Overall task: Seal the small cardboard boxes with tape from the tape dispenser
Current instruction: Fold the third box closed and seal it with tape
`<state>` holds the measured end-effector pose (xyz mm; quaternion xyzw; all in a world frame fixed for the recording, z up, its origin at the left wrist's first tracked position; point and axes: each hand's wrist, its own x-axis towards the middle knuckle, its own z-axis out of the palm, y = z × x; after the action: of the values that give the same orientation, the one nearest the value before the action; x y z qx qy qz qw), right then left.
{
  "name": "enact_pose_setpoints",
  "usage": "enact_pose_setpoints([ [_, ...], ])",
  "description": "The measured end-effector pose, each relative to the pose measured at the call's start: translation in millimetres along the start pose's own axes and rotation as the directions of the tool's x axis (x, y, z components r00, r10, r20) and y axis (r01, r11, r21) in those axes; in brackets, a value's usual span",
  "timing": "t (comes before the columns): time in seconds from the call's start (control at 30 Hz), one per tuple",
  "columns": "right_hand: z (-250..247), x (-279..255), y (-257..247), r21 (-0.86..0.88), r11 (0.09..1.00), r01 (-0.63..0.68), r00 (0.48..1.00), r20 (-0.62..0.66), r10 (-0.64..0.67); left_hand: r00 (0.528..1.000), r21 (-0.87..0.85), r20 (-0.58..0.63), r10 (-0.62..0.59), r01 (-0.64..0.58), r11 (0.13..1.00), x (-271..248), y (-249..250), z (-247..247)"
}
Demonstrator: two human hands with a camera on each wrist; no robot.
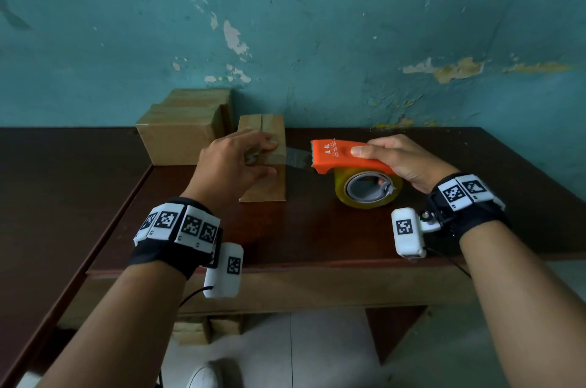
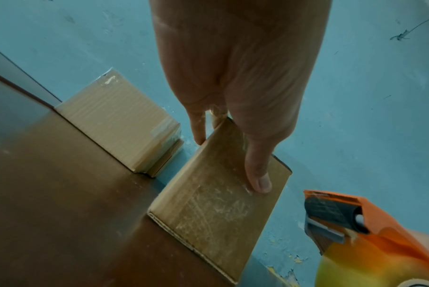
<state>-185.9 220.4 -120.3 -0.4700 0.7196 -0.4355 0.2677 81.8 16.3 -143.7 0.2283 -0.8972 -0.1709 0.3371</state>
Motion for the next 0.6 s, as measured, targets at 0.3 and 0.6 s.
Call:
enact_pose_setpoints([
  [0.3,16,9,-28,-0.282,0.959,-0.026,1.0,0.007,0.029,0.999,0.018,0.029,-0.013,0.012,1.0,1,-2,-2],
  [0.6,33,19,-33,-0.317,0.947,-0.048,0.999,-0.016,0.045,0.996,0.082,0.086,-0.007,0.0,0.997,0,2,-7],
])
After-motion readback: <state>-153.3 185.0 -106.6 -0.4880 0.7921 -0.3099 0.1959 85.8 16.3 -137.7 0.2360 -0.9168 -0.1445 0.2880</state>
